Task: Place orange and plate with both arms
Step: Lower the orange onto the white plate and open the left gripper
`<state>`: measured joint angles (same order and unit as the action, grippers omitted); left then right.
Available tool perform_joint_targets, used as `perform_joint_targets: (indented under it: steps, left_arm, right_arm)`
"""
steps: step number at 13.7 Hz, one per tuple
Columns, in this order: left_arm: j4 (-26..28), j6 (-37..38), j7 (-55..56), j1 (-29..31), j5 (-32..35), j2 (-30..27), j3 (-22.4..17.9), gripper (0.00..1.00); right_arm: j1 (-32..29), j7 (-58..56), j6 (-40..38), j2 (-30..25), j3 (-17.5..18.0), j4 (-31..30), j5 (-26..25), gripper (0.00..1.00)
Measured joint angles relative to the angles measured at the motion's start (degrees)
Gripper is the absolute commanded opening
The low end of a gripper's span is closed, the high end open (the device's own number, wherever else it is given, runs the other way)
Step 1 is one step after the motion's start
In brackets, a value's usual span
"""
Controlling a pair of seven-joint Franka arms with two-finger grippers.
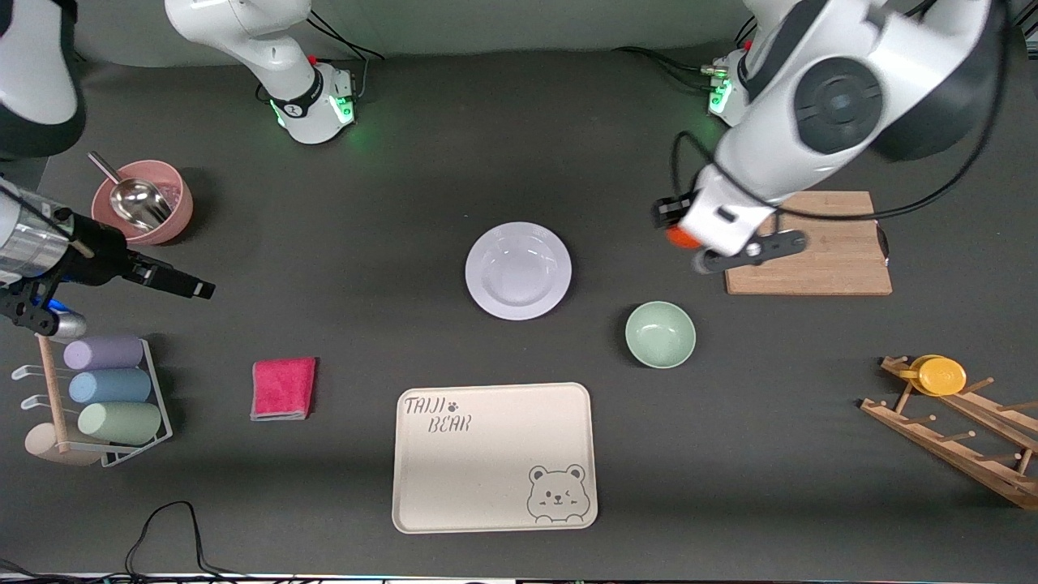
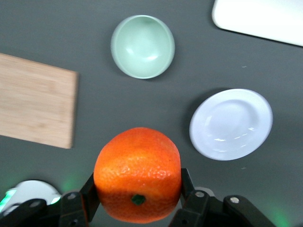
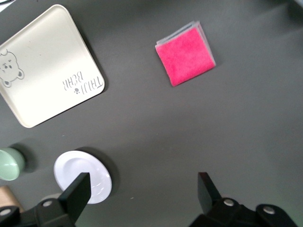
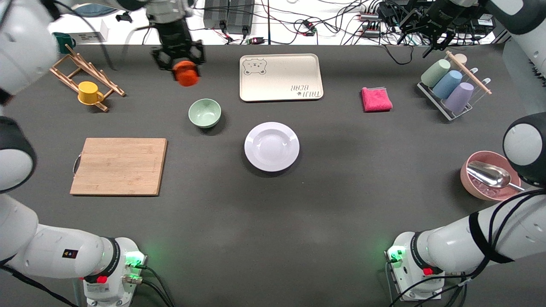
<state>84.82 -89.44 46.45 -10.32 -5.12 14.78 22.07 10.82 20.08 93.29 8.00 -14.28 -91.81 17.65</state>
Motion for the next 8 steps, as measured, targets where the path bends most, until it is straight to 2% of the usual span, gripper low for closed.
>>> perform_joint_targets:
  steps: [4, 8]
  left_arm:
    - [-1.3, -12.5, 12.0, -12.3, 1.4, 9.4, 0.3, 0.0]
    - [-1.4, -22.3, 15.0, -20.2, 7.4, 18.5, 0.2, 0.0]
  right_arm:
    - [-0.5, 0.0, -0.1, 0.4, 0.0, -0.1, 1.3, 1.0]
    - [-0.8, 0.0, -0.2, 2.0, 0.0, -0.4, 5.1, 1.0]
